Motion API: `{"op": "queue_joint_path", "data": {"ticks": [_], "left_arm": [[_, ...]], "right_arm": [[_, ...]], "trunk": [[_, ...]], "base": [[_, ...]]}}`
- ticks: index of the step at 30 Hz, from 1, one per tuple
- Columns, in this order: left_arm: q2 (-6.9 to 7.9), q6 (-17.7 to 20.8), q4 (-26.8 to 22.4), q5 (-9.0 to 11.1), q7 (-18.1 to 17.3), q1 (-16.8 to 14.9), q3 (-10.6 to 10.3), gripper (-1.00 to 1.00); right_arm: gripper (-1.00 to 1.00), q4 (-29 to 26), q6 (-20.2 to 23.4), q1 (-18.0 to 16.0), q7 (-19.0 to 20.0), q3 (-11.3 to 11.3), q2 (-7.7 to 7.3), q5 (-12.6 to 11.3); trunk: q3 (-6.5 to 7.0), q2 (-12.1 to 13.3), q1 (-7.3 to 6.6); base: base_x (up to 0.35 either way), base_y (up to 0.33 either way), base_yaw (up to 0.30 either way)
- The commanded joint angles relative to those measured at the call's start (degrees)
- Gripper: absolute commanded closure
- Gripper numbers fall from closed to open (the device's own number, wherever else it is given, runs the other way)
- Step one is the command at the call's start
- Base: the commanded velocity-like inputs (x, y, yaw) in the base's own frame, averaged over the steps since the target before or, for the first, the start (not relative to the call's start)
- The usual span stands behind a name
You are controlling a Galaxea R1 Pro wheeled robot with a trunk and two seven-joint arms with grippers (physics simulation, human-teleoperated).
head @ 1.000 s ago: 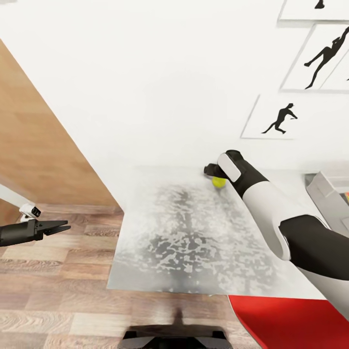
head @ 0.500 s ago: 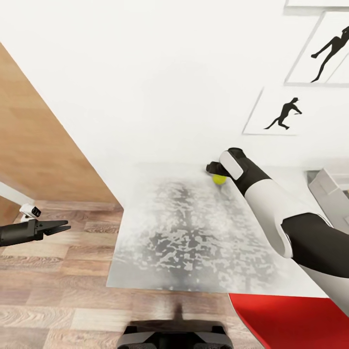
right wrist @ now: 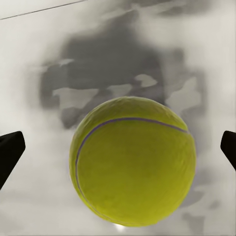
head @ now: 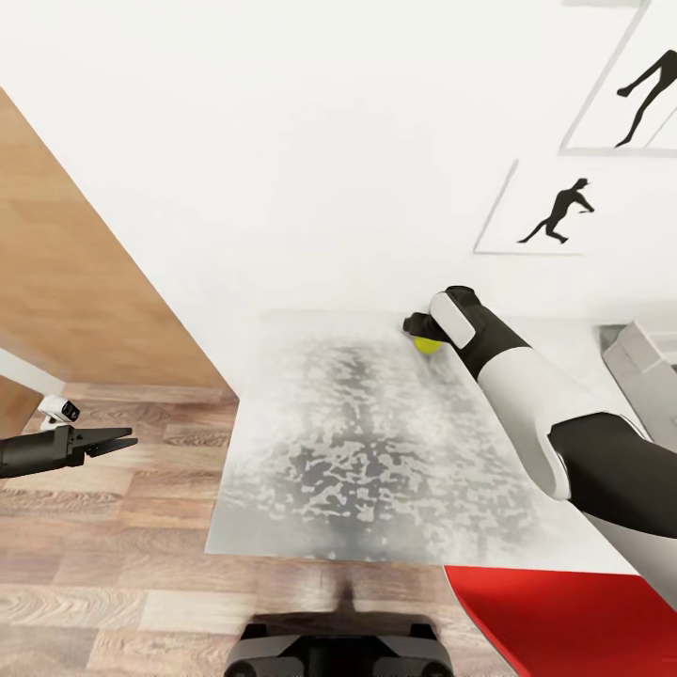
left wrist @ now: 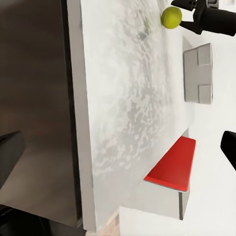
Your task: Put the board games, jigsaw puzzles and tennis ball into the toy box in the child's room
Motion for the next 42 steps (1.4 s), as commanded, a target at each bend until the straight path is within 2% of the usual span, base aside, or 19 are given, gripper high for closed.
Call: {"op": "queue_joint_path", "data": {"ticks": [1, 19, 20, 42], "left_arm": [[0.03, 0.6, 0.0, 0.0, -0.2, 0.0, 0.0, -1.00], [0.03, 0.6, 0.0, -0.1, -0.2, 0.0, 0.0, -1.00], [0.03, 0.6, 0.0, -0.1, -0.2, 0.0, 0.0, -1.00], [0.03, 0.6, 0.0, -0.1, -0.2, 0.0, -0.1, -1.00]], "right_arm": [[-1.00, -0.1, 0.1, 0.0, -0.5, 0.4, -0.05, -0.6], [-1.00, -0.1, 0.0, 0.0, -0.5, 0.5, -0.06, -0.5], [1.00, -0.1, 0.0, 0.1, -0.5, 0.5, -0.06, -0.6], [1.00, -0.2, -0.2, 0.5, -0.3, 0.5, -0.14, -0.5]], "trunk": [[-0.12, -0.1, 0.03], [-0.23, -0.1, 0.03], [-0.23, -0.1, 0.03], [-0.23, -0.1, 0.03]], "base": [[0.000, 0.000, 0.000], [0.000, 0.000, 0.000], [0.000, 0.000, 0.000], [0.000, 0.000, 0.000]]}}
